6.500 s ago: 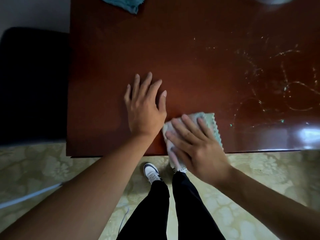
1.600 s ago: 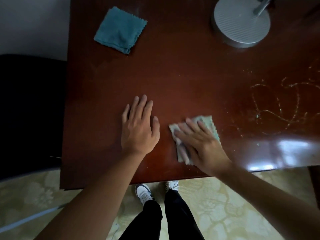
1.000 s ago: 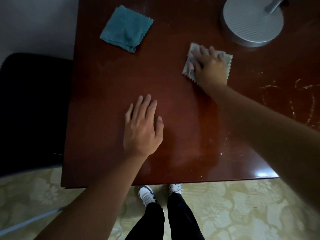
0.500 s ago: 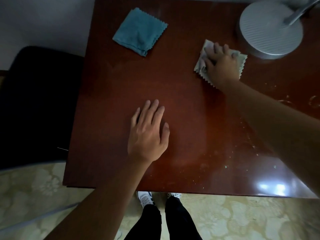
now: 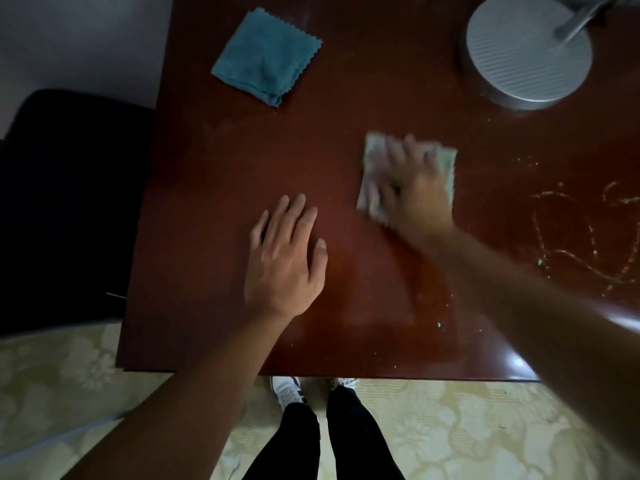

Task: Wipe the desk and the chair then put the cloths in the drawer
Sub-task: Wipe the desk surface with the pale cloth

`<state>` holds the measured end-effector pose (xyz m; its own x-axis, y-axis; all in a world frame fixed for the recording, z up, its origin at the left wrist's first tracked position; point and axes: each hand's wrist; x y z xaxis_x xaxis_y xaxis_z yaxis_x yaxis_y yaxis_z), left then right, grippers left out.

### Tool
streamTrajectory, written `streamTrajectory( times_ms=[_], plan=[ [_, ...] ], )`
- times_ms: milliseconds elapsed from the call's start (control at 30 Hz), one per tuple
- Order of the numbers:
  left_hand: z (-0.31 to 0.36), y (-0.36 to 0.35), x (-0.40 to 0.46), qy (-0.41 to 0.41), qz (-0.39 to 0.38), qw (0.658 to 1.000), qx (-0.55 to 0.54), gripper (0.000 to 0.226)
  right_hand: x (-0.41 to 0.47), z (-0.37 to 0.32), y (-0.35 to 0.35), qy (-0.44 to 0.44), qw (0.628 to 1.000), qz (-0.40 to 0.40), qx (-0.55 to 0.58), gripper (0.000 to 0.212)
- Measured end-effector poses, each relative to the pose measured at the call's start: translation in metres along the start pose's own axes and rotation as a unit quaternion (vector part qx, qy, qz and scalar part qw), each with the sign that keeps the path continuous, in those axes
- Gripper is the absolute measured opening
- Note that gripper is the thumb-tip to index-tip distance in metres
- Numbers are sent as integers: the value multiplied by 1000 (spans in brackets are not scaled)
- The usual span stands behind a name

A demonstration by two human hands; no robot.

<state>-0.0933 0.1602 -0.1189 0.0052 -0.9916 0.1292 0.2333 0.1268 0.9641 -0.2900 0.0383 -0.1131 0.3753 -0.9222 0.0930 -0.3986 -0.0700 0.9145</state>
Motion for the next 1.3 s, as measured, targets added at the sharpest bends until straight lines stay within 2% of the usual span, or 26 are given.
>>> streamTrajectory(
  times_ms=[133, 233, 300, 400, 467, 567, 700, 767, 833, 933, 1000, 1067, 1167, 1233, 1300],
  plan=[
    [-1, 1, 1, 3, -2, 1000, -2, 49, -141, -45, 5, 124, 988, -85, 41, 42],
    [-1, 1, 0, 3, -3, 1000, -7, 49, -131, -17, 12, 167, 981, -98, 19, 44],
    [-1, 0, 1, 3, 0, 1000, -11, 48, -86, 7, 11, 106, 994, -41, -5, 43],
    [-2, 0, 1, 1, 4, 1000, -14, 48, -27, 26, 8, -37, 999, 33, -7, 40],
    [-2, -2, 0, -1, 3, 1000, -17, 47, -26, 22, 4, -59, 997, 40, -9, 41],
    [-3, -2, -1, -1, 1, 1000, -22, 46, -86, -13, -2, 8, 1000, 14, 2, 42],
    [-3, -2, -2, -6, 11, 999, -34, 48, -202, -67, -2, 103, 992, -60, 31, 42],
    [-4, -3, -3, -8, 13, 999, -42, 49, -207, -61, 2, 136, 987, -86, 13, 42],
    [-5, -3, -3, -8, 14, 999, -51, 48, -175, -42, 3, 102, 993, -53, -5, 44],
    [-10, 0, -2, -36, -7, 997, -64, 46, -112, -23, 0, -38, 998, 33, -36, 44],
    [-24, 7, -2, -70, -24, 996, -47, 47, -97, -36, -11, -80, 995, 49, -42, 46],
    [-50, 14, -5, -68, -13, 997, -22, 46, -117, -74, -28, -40, 997, 46, -44, 47],
    [-87, 19, -19, -35, 18, 999, 9, 46, -179, -133, -46, 64, 998, -8, -7, 44],
    [-97, 19, -26, -36, 21, 999, 13, 47, -188, -138, -45, 122, 992, -42, -4, 43],
    [-95, 19, -24, -35, 21, 999, 9, 48, -154, -116, -38, 120, 991, -42, -29, 46]
  ],
)
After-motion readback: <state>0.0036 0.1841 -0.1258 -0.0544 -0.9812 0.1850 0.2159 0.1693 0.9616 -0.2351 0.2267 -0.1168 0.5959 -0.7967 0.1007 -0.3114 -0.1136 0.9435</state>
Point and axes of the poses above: each hand's wrist, its own x-axis towards the middle knuckle, its own y-axis out of the back of the hand, z = x × y, and after that the axes turned 6 degrees about x, right-handed
